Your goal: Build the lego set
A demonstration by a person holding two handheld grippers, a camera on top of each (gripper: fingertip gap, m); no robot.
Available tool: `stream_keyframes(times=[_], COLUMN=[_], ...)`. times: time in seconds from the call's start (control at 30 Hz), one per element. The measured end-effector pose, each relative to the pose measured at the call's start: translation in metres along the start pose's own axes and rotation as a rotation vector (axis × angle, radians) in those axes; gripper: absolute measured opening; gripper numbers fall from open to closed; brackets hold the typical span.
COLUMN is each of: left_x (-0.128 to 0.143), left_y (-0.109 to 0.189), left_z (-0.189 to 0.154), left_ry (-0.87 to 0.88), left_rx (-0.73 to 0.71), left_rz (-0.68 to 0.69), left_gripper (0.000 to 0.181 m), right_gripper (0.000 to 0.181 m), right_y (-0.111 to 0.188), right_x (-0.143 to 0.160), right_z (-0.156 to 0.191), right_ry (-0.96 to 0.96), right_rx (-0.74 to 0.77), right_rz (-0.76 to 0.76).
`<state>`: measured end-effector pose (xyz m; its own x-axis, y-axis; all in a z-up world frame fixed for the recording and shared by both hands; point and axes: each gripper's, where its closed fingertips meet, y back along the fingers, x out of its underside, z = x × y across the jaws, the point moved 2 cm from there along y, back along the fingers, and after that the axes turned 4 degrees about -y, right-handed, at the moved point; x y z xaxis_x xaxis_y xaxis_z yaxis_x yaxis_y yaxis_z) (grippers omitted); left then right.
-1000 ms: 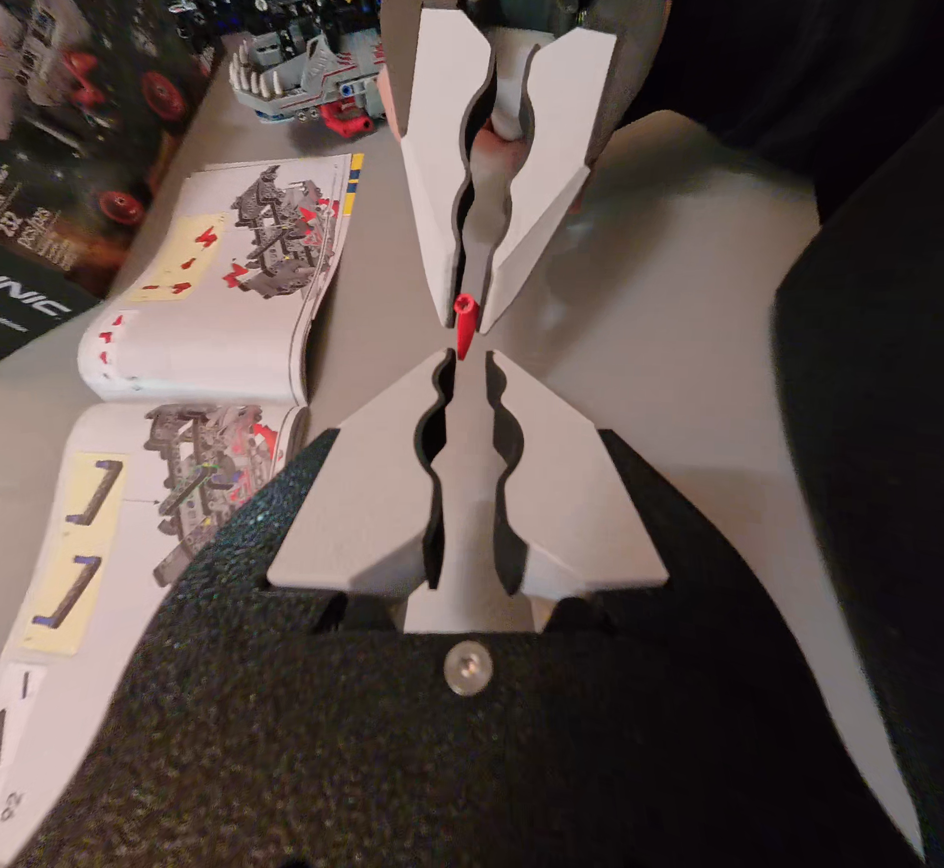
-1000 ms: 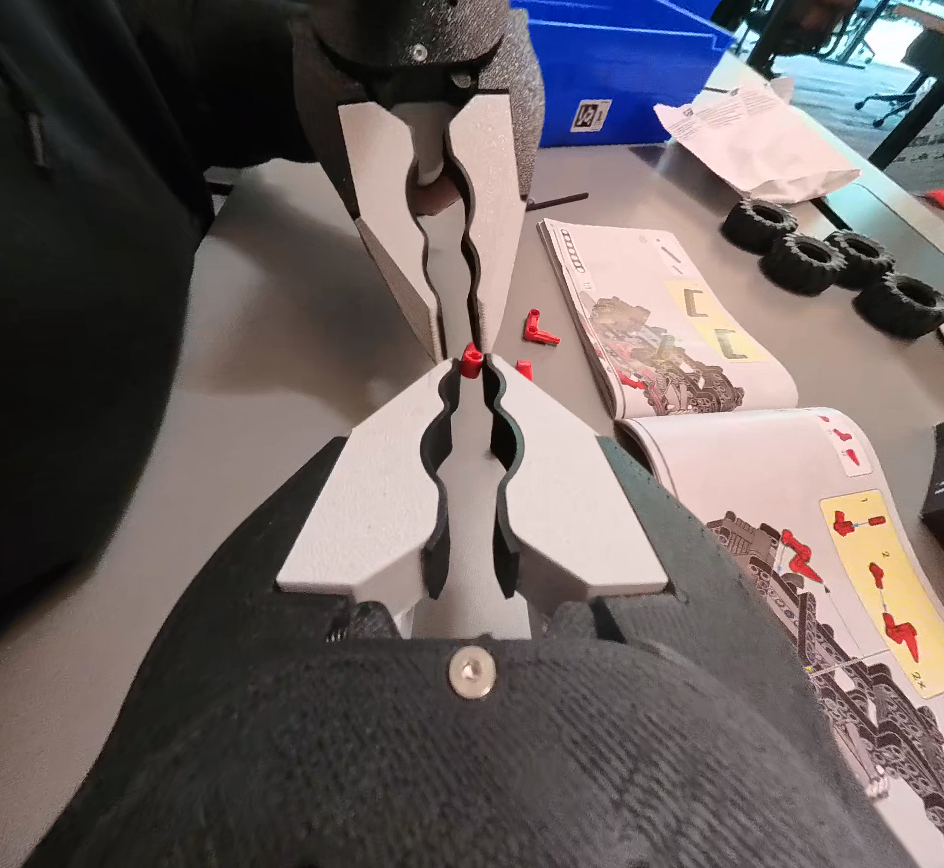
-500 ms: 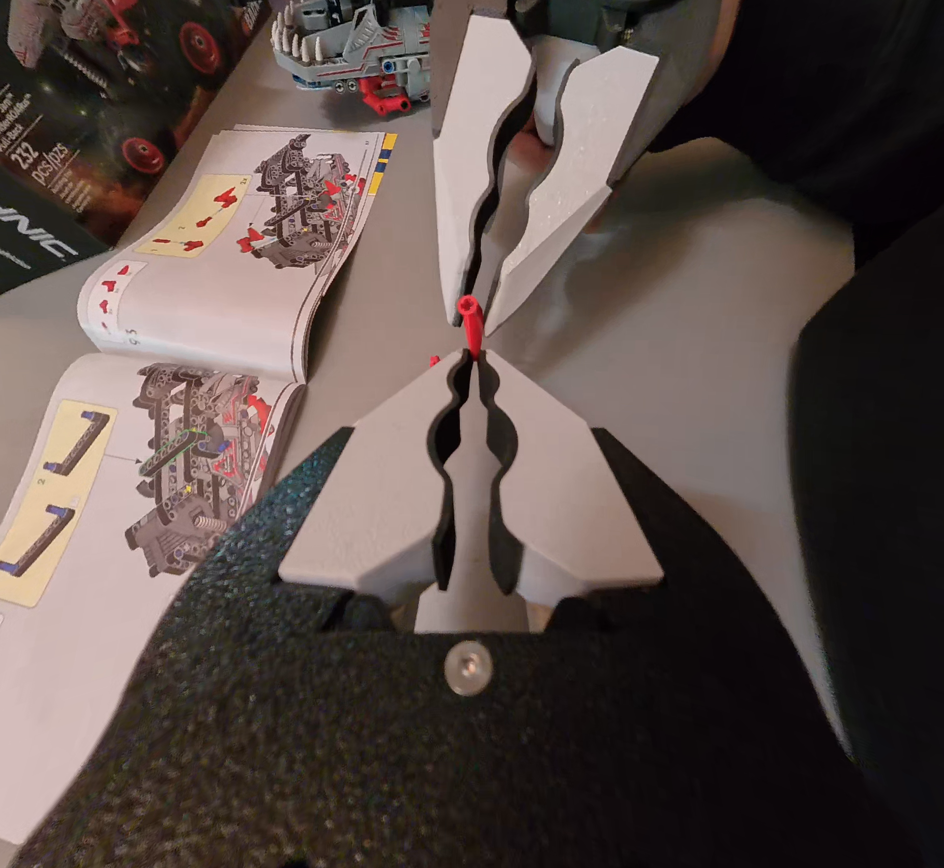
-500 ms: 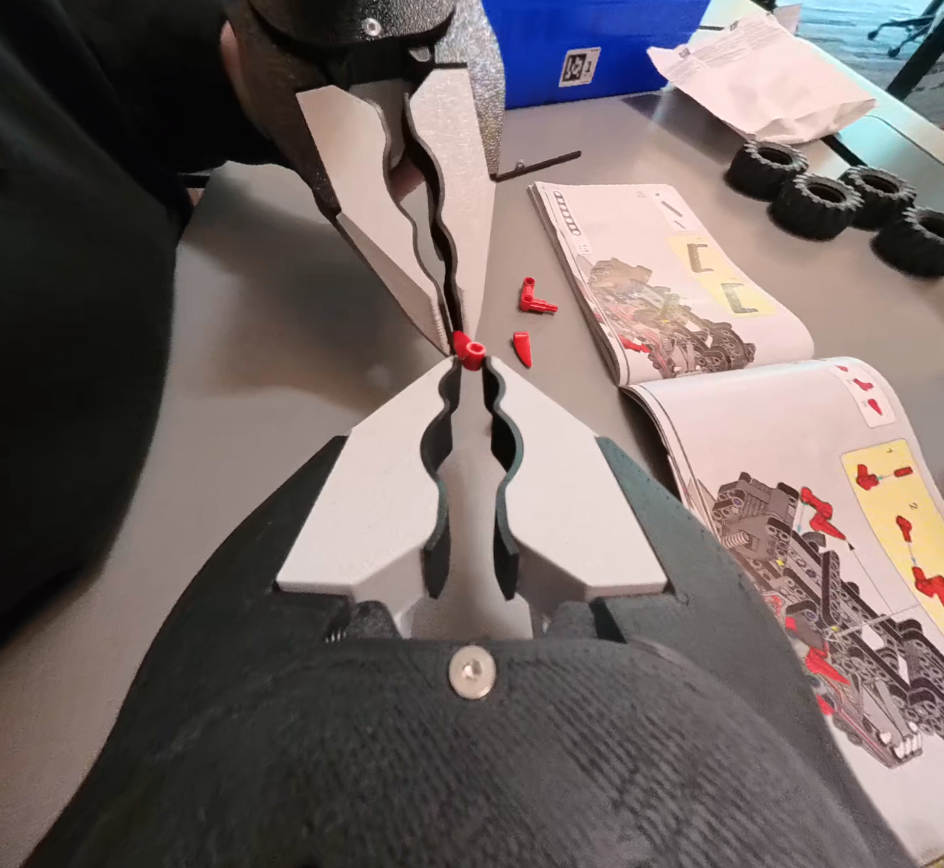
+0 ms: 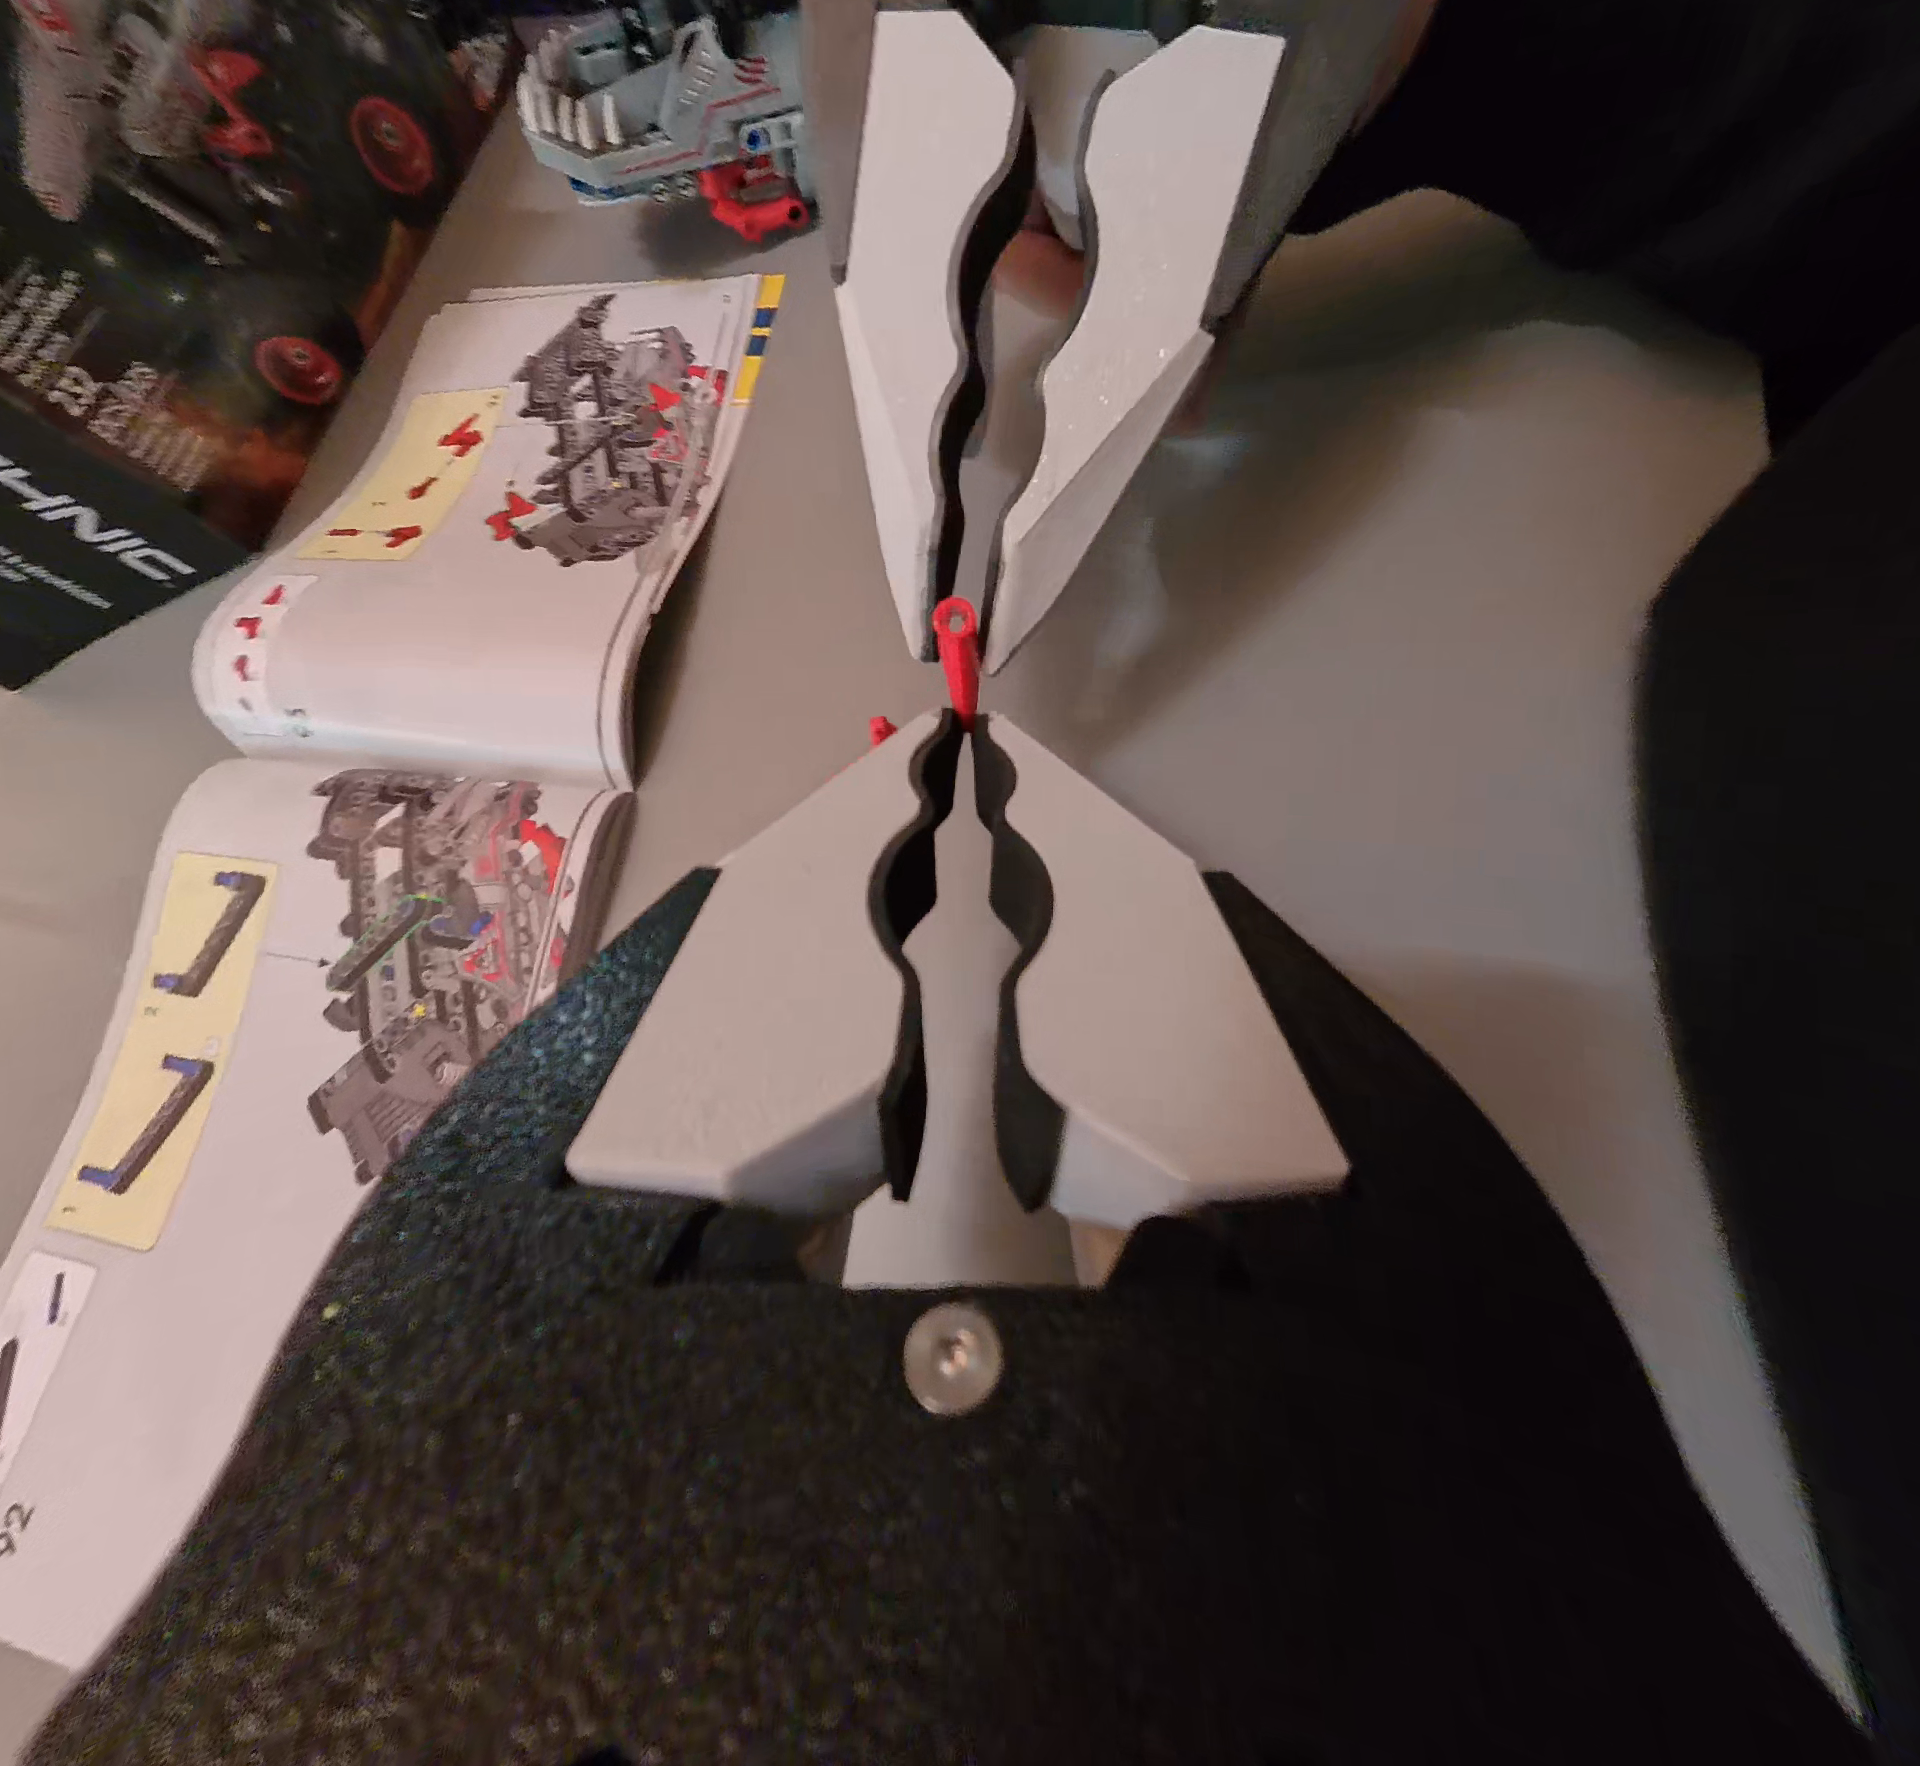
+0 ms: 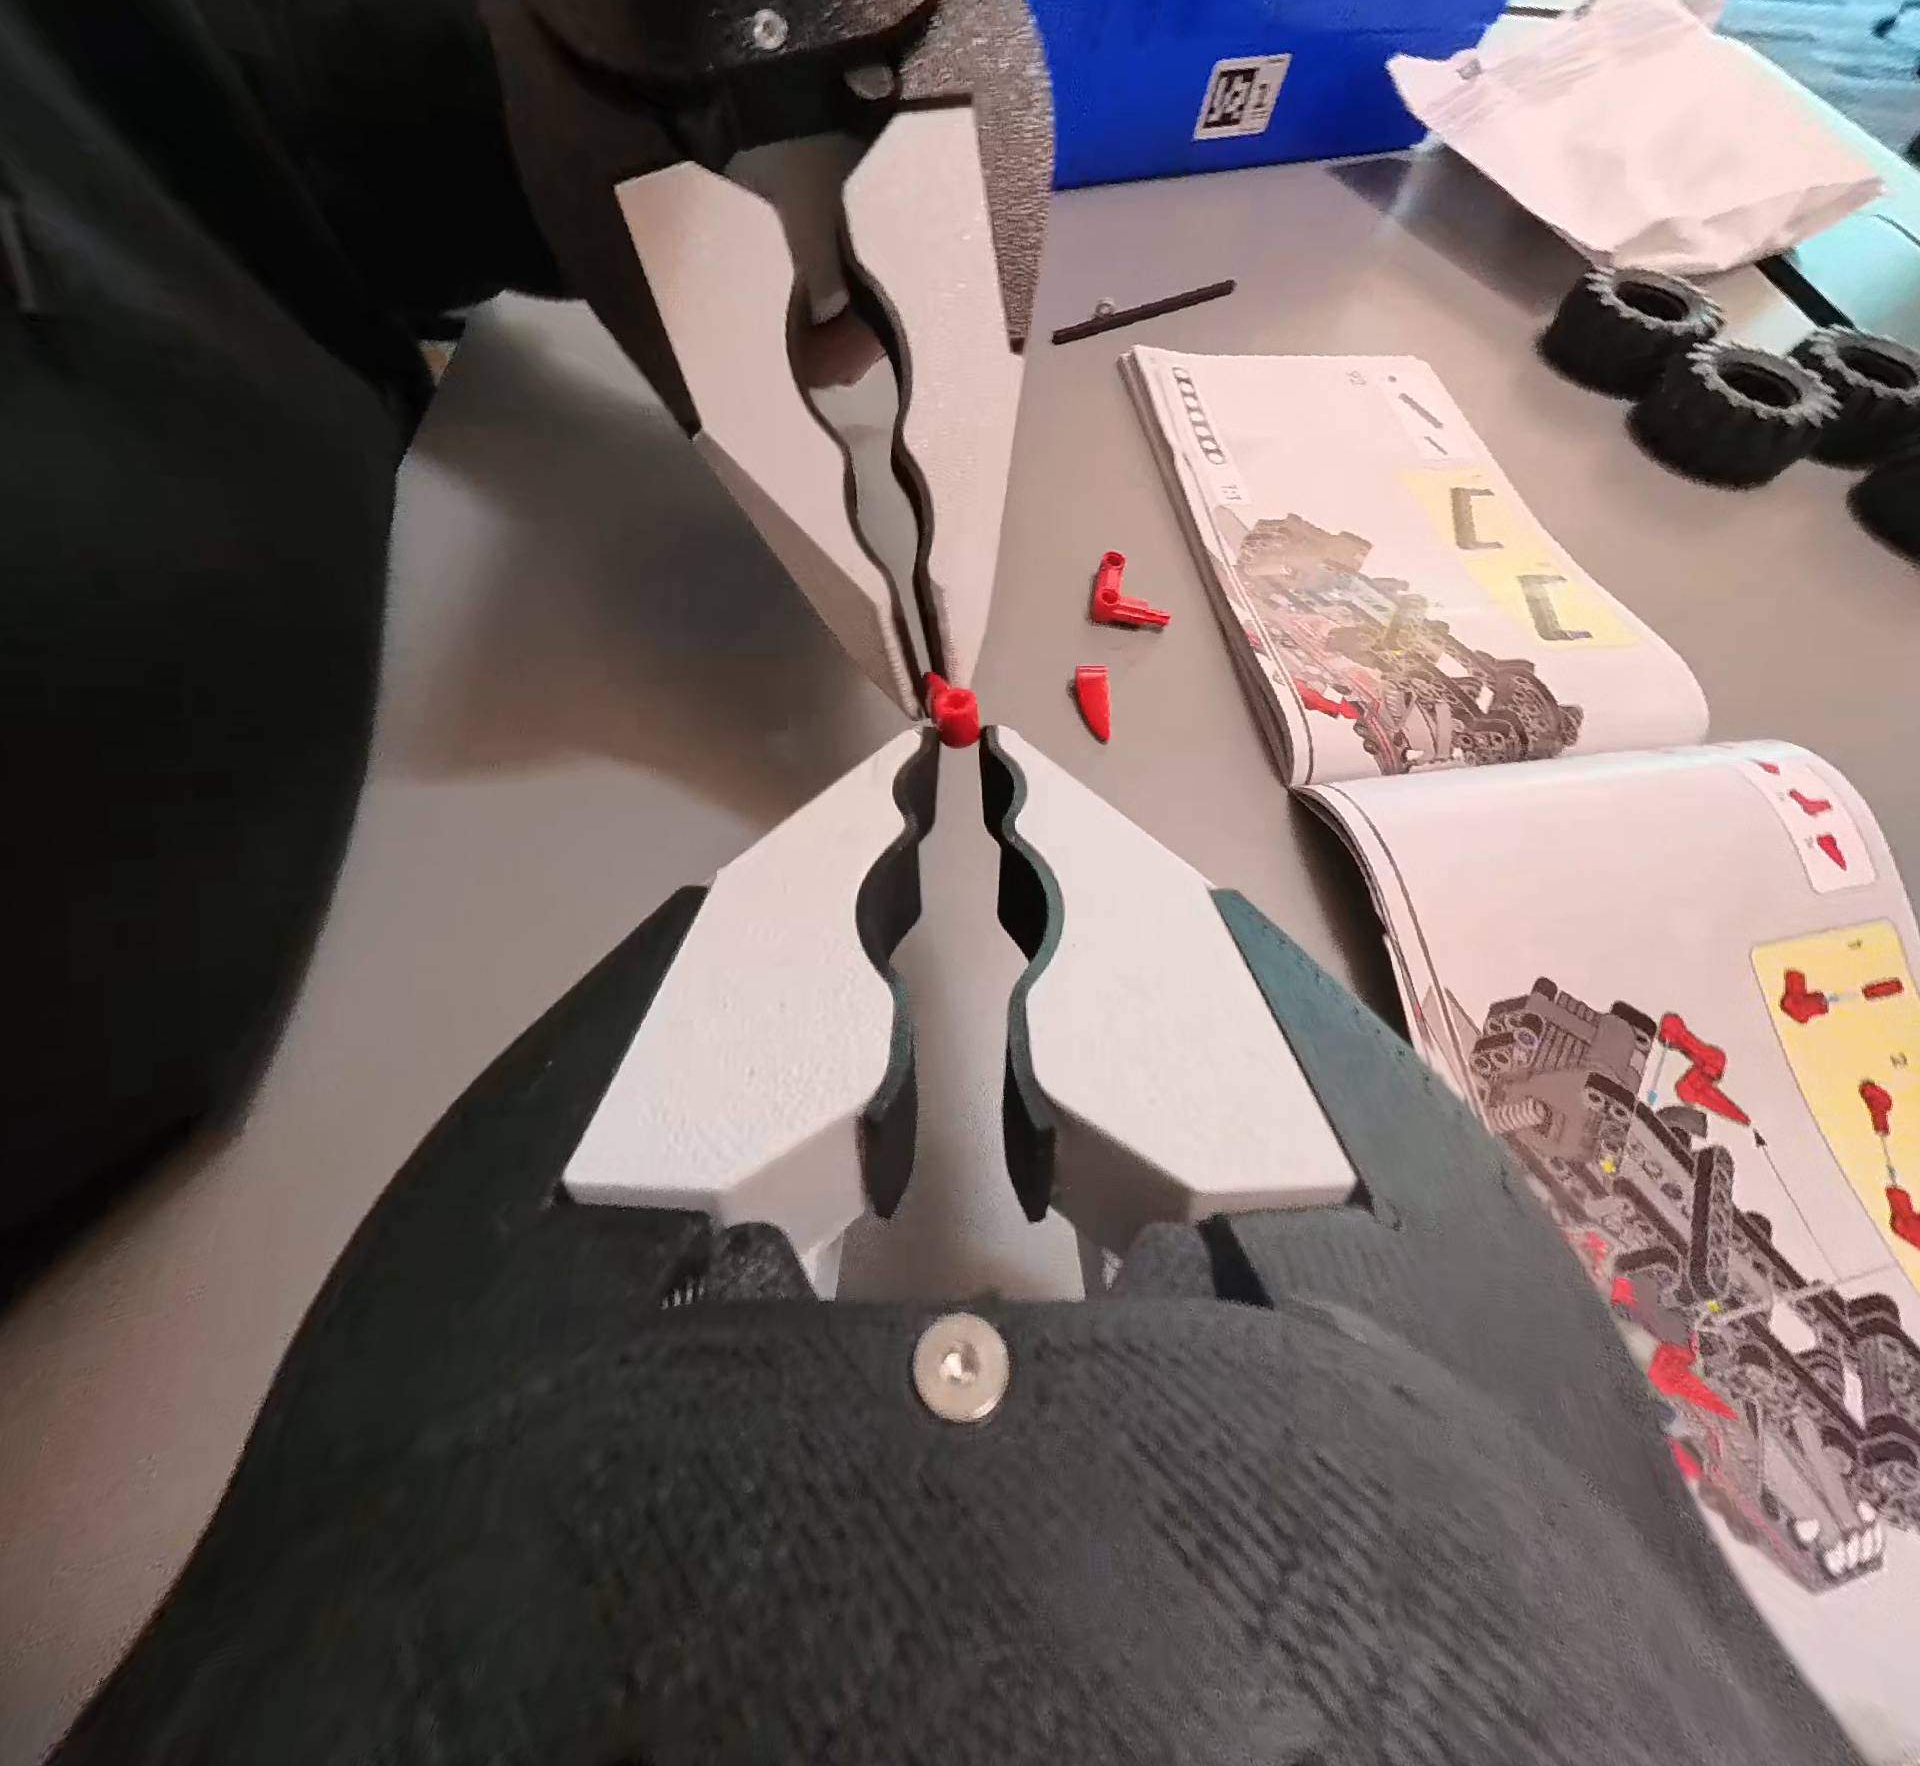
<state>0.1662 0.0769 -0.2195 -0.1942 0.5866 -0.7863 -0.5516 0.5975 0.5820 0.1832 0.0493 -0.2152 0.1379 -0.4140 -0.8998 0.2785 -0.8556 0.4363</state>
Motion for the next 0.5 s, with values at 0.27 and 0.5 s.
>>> stream_keyframes(times=[0.27, 0.5], left_x=[-0.002, -0.023], left_y=[0.005, 0.000], left_z=[0.024, 0.028], left_ry=[-0.018, -0.350], left_rx=[-0.239, -0.435], left_rz=[-0.025, -0.046], left_gripper=[0.000, 0.000], right_gripper=[0.031, 0.020], right_y=[0.009, 0.009], right_x=[0.003, -0.021], right_z=[-0.020, -0.018], right_ry=[-0.380, -0.795], right_rx=[0.168, 0.109], right_rz=[-0.028, -0.326])
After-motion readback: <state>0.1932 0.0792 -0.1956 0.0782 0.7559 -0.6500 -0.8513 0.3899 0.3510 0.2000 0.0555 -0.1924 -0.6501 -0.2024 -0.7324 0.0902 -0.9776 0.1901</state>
